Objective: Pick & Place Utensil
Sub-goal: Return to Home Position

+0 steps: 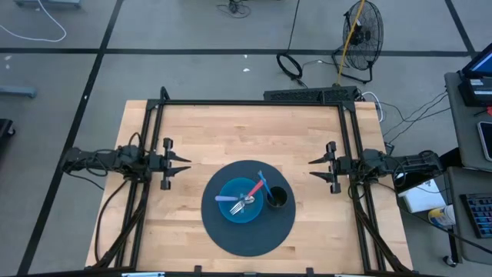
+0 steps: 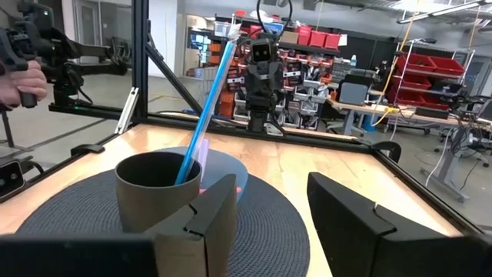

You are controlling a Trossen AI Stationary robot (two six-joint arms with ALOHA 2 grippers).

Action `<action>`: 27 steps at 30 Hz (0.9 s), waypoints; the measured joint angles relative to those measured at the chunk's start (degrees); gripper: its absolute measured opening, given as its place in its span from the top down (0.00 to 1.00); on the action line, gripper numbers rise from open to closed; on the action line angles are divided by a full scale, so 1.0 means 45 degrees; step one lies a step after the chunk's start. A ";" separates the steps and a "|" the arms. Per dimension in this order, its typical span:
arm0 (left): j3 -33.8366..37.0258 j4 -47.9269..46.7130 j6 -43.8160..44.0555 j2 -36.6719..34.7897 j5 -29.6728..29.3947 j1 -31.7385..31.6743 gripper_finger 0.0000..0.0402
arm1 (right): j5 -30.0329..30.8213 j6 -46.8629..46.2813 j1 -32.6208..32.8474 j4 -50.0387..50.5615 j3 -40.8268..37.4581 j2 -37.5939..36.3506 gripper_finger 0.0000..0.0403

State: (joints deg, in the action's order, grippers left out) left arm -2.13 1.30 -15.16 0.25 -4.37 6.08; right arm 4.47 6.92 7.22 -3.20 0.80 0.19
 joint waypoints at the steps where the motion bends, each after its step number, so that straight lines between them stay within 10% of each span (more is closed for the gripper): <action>1: 0.0195 0.0458 -0.0192 0.0000 0.0076 0.0061 0.77 | 0.0000 -0.0002 0.0000 0.0000 0.0000 -0.0005 0.62; 27: 0.0261 0.0063 -0.1428 0.0019 0.0328 0.0350 0.77 | 0.0000 -0.0058 0.0000 -0.0277 0.0000 0.0000 0.62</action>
State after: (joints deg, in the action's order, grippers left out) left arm -0.95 1.58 -21.58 0.34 -2.90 7.65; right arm 4.47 6.66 7.22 -4.45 0.80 0.18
